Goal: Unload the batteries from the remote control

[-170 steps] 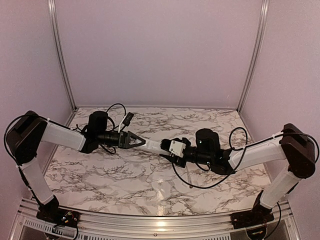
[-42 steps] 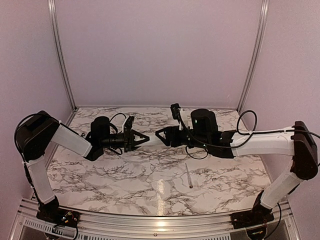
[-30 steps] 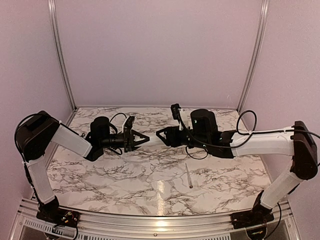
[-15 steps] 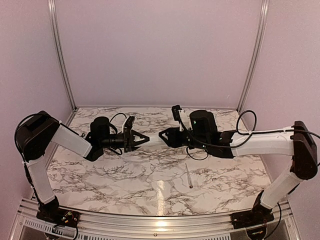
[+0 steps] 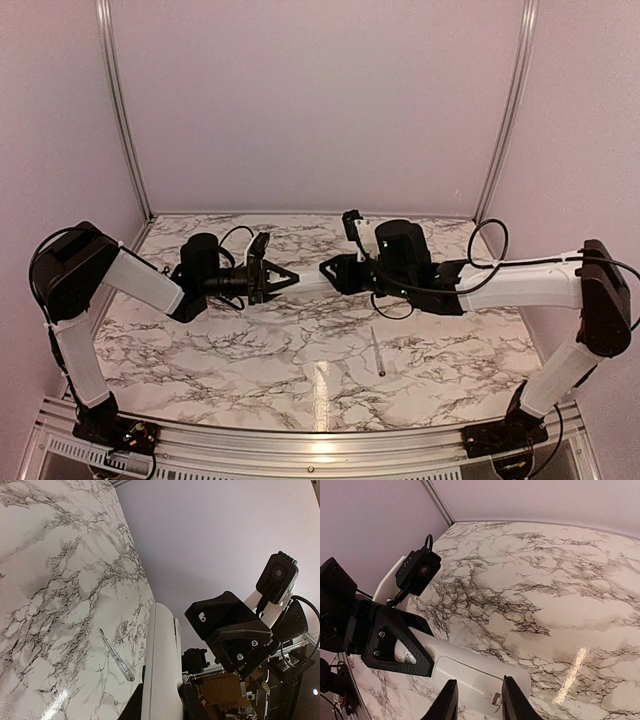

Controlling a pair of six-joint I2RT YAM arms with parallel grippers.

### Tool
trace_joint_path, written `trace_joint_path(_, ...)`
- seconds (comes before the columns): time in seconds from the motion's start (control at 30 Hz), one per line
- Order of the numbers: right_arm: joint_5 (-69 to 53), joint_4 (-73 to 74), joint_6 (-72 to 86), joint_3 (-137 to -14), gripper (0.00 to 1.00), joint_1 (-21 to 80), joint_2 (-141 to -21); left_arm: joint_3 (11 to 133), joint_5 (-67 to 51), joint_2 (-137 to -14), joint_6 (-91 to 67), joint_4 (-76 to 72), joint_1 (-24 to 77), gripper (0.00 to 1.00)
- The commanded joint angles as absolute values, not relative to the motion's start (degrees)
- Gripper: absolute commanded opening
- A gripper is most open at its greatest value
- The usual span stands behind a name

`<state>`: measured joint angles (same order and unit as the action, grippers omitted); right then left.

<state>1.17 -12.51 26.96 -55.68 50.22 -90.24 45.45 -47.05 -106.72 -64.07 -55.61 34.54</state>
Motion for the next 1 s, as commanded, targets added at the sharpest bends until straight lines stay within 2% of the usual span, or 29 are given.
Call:
trace_joint_path(0.0,3.01,-11.04,26.53,-57.76,0.29,49.75,-91.21,45.05,-48.07,-106.64,-63.39,-58.62,34.28,0.00)
trace_joint_path(0.97,-3.28,-13.76,27.11,-55.91,0.21,48.67,-90.47,45.18,-46.83,-106.96,-63.11,-58.71,34.28,0.00)
